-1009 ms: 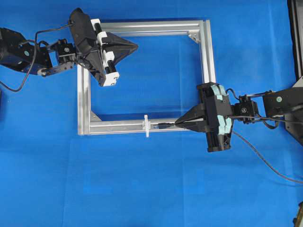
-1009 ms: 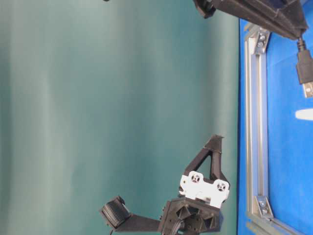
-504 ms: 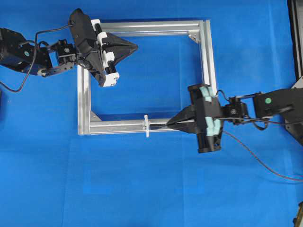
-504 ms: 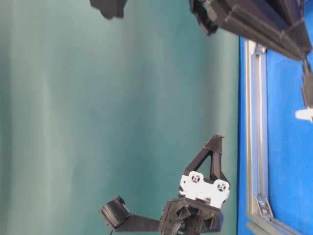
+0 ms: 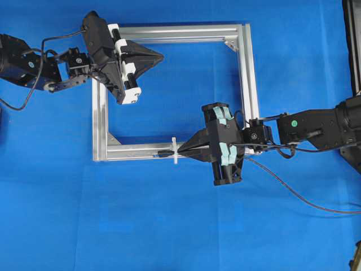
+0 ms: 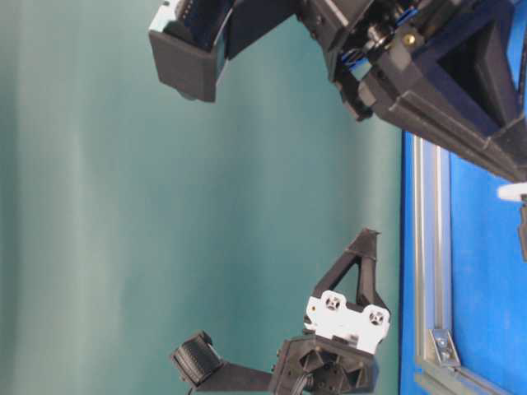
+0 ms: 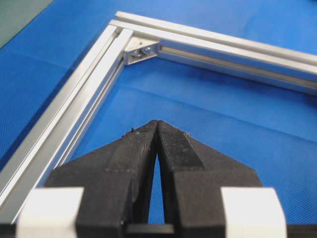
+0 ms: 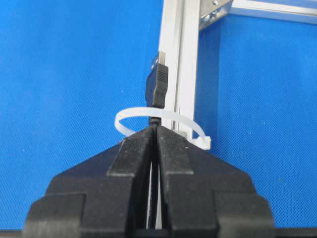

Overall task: Insert the wire through the string loop located in the center.
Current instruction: 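Push the USB plug leftward through the zip-tie loop with the right gripper, then move the open left gripper to the plug emerging from the loop and close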

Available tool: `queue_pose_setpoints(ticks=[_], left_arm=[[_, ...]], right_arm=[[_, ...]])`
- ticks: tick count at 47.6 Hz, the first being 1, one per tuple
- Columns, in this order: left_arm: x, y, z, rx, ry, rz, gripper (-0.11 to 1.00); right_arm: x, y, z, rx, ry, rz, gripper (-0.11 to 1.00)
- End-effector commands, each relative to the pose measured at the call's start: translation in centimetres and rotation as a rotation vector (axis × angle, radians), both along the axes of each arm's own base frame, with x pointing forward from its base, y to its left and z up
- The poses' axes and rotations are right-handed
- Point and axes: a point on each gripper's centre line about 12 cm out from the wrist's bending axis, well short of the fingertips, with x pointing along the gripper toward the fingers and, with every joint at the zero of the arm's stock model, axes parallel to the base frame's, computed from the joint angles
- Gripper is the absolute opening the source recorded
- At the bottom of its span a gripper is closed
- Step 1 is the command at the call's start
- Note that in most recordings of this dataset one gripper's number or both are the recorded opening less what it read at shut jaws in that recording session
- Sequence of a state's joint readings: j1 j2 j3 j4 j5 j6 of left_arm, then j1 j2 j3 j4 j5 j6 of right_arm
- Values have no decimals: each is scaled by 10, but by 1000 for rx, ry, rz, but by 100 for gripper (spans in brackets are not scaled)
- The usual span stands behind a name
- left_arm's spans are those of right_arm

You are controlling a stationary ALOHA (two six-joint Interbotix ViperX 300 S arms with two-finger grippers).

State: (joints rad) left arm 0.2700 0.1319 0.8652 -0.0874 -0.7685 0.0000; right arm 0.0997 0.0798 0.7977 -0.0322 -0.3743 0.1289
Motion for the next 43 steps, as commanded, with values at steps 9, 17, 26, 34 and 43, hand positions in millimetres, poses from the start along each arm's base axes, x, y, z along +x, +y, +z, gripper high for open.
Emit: queue_pose_setpoints(ticks=[9, 17, 26, 34, 43], left_arm=[[1, 0, 14, 12, -40, -4, 0], [2, -1, 14, 10, -40, -5, 0], [0, -6, 13, -1, -39, -15, 0], [1, -30, 10, -13, -28, -76, 0], [7, -75, 13, -51, -47, -190, 0]], right_arm=[[5, 0, 10, 5, -37, -1, -2], [5, 0, 10, 5, -38, -1, -2], [5, 0, 10, 5, -37, -1, -2], [5, 0, 11, 5, -40, -1, -2], [5, 0, 11, 3, -41, 0, -2]])
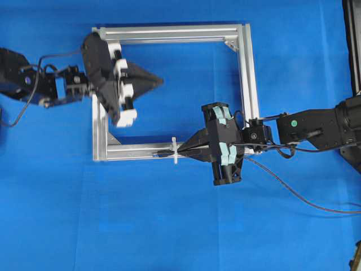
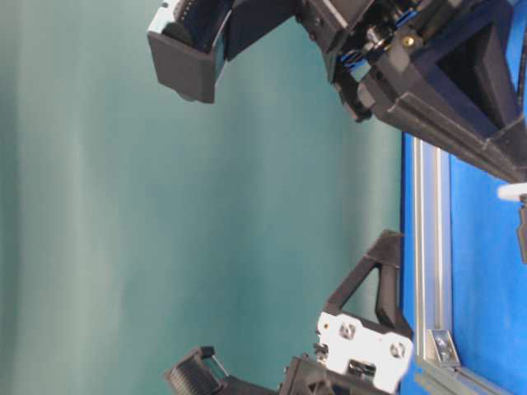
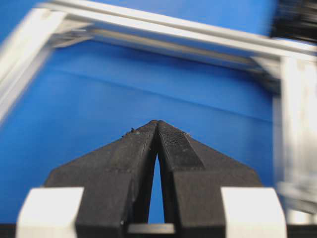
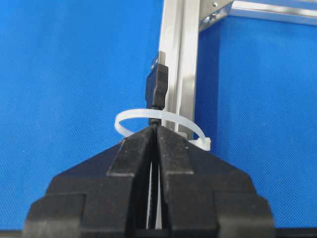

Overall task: Insert the wire through the string loop located in the center.
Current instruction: 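Move the open left gripper to the plug emerging from the loop and close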

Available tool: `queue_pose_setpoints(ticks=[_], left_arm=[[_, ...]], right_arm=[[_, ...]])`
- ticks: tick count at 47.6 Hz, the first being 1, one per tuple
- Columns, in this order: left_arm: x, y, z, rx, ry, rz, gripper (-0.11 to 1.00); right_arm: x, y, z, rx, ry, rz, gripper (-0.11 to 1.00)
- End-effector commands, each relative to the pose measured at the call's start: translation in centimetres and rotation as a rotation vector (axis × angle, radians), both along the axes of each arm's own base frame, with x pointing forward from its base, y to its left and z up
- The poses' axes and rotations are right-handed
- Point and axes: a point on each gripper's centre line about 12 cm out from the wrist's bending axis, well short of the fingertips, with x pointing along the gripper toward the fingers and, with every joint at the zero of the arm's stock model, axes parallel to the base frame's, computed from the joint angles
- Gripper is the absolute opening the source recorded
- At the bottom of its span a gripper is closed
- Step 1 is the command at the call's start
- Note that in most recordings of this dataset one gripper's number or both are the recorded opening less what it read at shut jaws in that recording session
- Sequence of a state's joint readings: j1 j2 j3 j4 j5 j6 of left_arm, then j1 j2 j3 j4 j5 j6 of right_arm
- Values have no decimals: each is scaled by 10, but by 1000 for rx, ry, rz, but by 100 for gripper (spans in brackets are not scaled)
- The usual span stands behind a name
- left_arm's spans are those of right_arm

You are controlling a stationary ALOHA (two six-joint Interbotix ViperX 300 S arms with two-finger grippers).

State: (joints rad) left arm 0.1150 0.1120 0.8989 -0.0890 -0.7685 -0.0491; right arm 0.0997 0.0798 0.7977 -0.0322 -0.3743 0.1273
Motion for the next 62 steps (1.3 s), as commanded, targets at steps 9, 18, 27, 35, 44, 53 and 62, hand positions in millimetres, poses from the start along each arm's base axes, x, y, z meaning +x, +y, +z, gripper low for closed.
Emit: queue_pose_setpoints(ticks=[9, 18, 27, 35, 44, 53, 62], left_arm=[[8, -56, 18, -51, -64, -142, 0], [9, -76, 20, -62, -69, -195, 0], [9, -79, 19, -46, -63, -206, 0], [9, -83, 18, -26, -60, -224, 0], [11, -88, 19, -50, -63, -232, 26], [16, -97, 17, -55, -26, -254, 82], [20, -98, 13, -60, 25, -255, 91]], right_arm=[[5, 0, 11, 3, -41, 0, -2], [5, 0, 10, 2, -38, 0, -2], [4, 0, 10, 1, -37, 1, -2], [5, 0, 10, 1, -38, 1, -2], [5, 1, 10, 1, -38, 3, -2], [5, 0, 10, 1, -38, 1, -2], [5, 0, 11, 2, -40, 0, -2]])
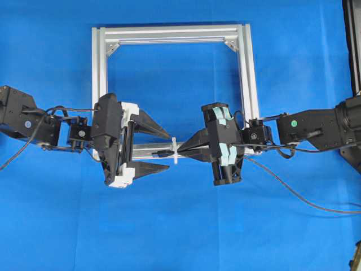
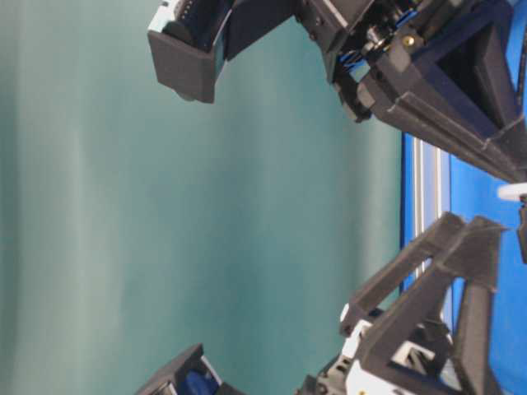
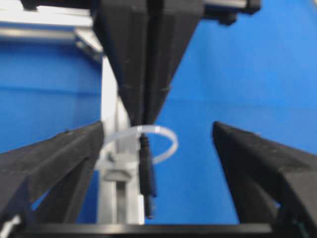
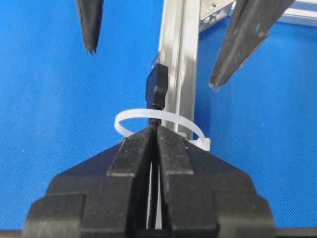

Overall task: Insert the wire through the string loop located in the center.
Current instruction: 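Move the open left gripper to the plug emerging from the loop and close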

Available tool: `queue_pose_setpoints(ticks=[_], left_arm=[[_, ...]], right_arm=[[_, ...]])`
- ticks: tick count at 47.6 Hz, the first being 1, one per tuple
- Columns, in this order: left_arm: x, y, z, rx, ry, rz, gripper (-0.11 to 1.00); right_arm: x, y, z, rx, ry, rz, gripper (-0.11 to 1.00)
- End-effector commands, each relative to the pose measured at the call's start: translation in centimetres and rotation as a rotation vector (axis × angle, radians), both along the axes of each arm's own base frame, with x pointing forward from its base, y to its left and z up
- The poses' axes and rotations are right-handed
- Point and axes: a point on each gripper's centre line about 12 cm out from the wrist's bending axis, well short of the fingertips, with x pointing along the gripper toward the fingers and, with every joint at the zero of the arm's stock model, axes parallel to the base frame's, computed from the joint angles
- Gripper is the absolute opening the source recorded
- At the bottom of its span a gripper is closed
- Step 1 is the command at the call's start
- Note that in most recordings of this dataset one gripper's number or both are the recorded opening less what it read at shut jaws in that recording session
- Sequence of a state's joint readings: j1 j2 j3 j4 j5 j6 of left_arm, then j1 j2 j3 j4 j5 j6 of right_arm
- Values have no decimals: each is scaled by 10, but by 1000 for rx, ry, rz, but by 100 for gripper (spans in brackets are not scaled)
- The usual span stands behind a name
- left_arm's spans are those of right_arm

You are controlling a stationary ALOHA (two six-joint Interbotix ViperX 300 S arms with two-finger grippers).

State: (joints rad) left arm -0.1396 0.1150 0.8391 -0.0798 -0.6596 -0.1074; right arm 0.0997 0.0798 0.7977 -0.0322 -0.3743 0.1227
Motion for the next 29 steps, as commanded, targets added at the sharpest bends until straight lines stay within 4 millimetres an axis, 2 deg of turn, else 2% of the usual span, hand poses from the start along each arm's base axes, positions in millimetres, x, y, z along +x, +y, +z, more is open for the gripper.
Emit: queue_pose_setpoints(ticks=[1, 10, 22, 29], left_arm=[[6, -2, 9, -4, -20, -3, 91], [6, -2, 5, -2, 5, -4, 91], [6, -2, -19, 5, 63, -3, 91], [6, -1, -25, 4, 72, 1, 90]], right_arm=[[5, 0, 11, 6, -39, -2, -2], [5, 0, 10, 5, -38, -1, -2], [5, 0, 11, 4, -40, 0, -2], [5, 0, 10, 4, -38, 0, -2]])
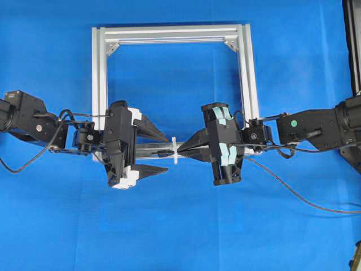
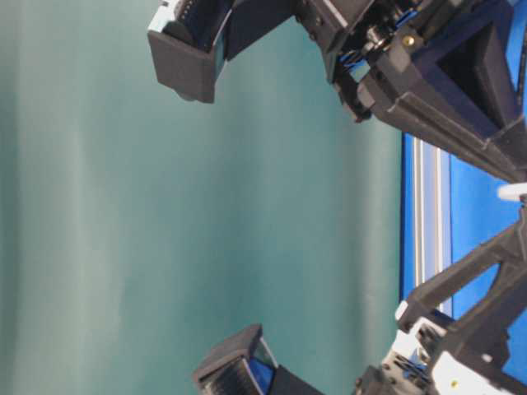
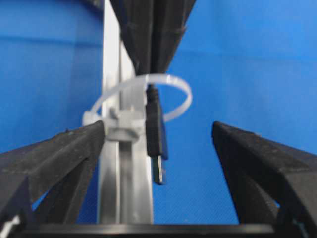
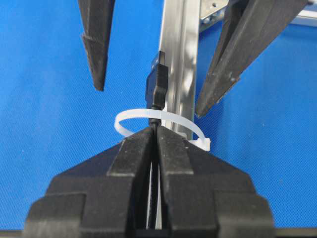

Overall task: Insert the wire through the string loop located in the center.
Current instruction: 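Move the open left gripper to the plug emerging from the loop and close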

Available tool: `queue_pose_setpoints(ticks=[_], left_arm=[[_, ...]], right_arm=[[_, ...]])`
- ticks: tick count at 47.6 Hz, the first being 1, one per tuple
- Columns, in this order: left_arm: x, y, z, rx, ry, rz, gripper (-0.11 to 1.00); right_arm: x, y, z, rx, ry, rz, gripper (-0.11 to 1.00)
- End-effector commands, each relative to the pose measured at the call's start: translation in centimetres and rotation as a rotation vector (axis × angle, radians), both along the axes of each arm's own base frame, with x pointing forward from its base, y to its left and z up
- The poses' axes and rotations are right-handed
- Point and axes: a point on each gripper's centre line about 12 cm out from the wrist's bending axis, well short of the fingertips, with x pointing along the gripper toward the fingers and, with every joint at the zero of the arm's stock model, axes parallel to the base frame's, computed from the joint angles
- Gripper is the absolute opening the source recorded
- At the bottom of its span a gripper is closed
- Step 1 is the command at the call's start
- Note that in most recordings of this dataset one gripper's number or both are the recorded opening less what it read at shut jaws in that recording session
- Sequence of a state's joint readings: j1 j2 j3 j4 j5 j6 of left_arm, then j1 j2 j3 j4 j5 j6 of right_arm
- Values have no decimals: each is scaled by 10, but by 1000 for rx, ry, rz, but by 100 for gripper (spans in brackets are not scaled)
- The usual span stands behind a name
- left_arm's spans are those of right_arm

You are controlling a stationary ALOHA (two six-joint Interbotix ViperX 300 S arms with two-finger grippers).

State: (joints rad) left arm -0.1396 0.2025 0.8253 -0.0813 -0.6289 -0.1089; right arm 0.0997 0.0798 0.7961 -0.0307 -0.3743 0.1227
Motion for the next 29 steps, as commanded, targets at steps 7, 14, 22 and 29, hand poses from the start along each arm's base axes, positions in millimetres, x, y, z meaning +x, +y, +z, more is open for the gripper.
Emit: queue_pose_setpoints(ticks=[7, 14, 22, 29], left_arm=[[4, 0, 9, -5, -33, 2, 90], [5, 0, 10, -5, -36, 2, 90], [5, 1, 10, -5, -36, 5, 90], [5, 1, 10, -5, -38, 5, 90]], right_arm=[[5, 1, 10, 3, -38, 1, -2], [4, 0, 10, 4, -37, 0, -2], [4, 0, 10, 3, -37, 1, -2], [4, 0, 11, 3, -38, 1, -2]])
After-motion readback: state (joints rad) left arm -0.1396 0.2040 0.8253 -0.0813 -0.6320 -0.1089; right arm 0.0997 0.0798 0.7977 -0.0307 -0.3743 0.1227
